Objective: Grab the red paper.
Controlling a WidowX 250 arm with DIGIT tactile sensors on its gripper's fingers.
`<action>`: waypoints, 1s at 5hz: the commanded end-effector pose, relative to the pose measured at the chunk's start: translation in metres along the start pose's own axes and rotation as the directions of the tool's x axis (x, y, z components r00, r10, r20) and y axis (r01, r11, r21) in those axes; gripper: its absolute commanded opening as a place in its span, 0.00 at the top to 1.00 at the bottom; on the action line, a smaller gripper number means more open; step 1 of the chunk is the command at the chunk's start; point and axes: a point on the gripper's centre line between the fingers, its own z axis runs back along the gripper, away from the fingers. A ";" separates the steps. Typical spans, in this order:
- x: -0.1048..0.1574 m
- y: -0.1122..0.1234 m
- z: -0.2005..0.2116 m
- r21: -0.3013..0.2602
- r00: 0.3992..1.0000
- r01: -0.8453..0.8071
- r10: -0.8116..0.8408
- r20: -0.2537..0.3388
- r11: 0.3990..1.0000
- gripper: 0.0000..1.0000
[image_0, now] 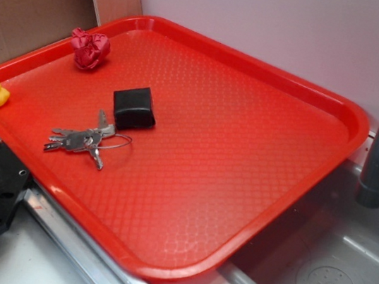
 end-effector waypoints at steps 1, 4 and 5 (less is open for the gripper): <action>0.000 0.000 0.000 0.000 1.000 0.000 0.000 0.000 1.000 0.00; 0.055 0.056 -0.078 0.080 0.964 -0.265 0.267 -0.014 0.961 0.00; 0.085 0.056 -0.099 0.156 0.964 -0.261 0.265 -0.007 0.953 0.00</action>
